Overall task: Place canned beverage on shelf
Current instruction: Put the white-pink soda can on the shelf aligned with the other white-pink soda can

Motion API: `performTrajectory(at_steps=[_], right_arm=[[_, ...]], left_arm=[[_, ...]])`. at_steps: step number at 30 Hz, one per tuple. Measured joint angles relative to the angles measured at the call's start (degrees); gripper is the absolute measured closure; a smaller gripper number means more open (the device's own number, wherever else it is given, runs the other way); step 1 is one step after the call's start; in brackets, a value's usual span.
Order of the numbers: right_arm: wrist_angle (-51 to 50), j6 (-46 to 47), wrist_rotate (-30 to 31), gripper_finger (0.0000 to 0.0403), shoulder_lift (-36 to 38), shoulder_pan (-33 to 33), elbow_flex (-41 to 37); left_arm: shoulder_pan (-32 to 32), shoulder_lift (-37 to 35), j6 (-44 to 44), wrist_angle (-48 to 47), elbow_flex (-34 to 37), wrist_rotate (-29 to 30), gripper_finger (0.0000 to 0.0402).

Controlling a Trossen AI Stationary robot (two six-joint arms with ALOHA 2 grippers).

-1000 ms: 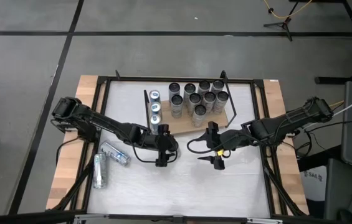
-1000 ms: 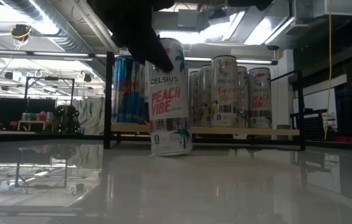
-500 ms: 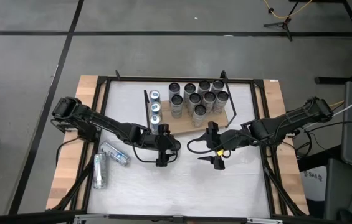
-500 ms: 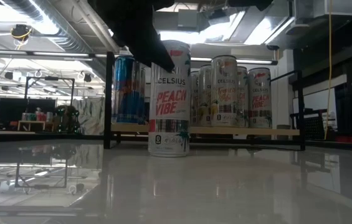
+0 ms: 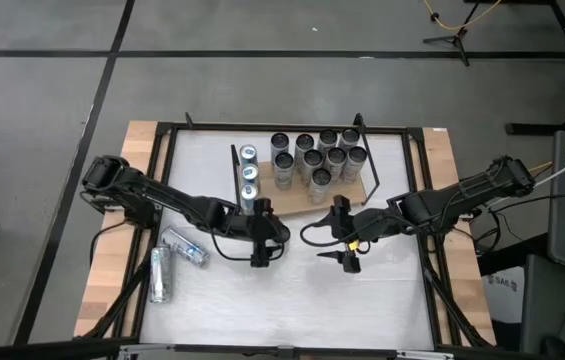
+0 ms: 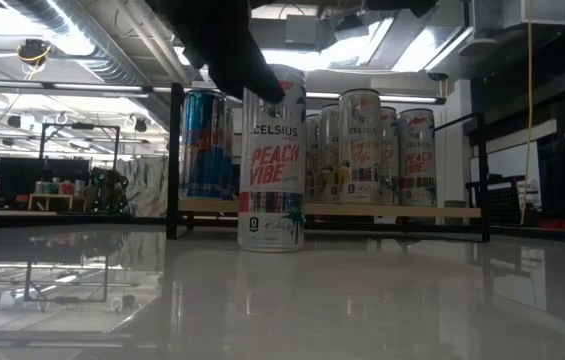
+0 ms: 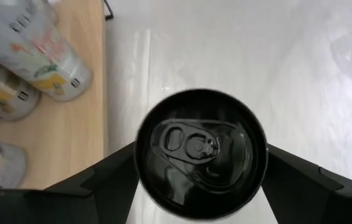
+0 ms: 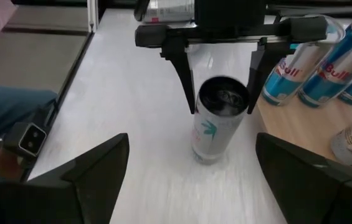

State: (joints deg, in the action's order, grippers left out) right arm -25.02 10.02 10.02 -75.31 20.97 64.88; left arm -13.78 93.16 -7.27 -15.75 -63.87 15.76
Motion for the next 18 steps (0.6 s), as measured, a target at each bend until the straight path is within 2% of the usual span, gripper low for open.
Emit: performTrajectory(at_steps=[11, 18], right_arm=[[6.4, 0.0, -0.4, 0.0059, 0.0, 0.0, 0.0], [16.3, -0.1, 3.8, 0.0059, -2.2, -0.5, 0.0]], left_arm=[[0.0, -8.2, 0.0, -0.2, 0.0, 2.3, 0.0105], [0.0, -15.0, 0.4, -2.1, 0.0, 3.1, 0.0105]])
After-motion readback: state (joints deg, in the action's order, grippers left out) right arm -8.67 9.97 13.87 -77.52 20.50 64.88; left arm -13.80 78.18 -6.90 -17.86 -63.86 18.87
